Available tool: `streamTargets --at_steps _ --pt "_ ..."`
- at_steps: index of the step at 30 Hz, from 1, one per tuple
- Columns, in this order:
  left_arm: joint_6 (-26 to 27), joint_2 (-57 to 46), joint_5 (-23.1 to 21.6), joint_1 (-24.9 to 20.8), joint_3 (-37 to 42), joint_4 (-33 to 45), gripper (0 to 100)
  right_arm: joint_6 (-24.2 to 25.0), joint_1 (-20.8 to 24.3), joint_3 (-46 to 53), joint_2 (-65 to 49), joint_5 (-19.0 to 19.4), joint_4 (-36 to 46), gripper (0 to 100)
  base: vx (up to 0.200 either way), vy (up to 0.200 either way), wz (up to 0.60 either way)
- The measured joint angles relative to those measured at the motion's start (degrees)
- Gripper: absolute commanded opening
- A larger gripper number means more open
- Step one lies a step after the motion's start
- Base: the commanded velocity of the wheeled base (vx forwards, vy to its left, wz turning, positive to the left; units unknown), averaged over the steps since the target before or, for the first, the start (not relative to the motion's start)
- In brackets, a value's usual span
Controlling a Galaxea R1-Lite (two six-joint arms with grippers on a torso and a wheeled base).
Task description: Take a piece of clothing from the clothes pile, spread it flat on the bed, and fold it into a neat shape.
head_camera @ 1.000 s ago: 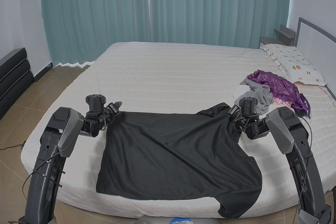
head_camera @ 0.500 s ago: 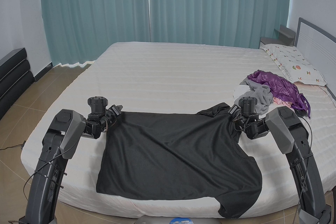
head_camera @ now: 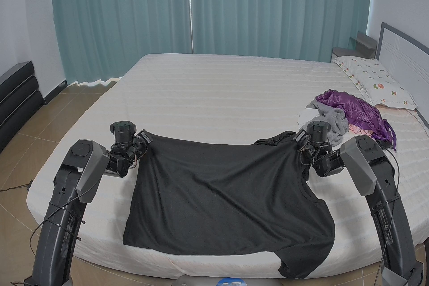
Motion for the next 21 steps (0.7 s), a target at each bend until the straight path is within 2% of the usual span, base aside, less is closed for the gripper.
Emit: streamTargets --at_steps 7,21 --pt "-0.1 0.0 1.5 0.3 0.0 -3.4 0 -1.9 -0.3 -0.3 0.2 -1.4 -4.4 0 0.000 0.000 0.00" --pt "-1.2 -0.1 3.5 1.5 0.0 -7.3 0 -10.6 0.5 -0.7 2.4 -1.3 -12.2 0 0.000 0.000 0.00"
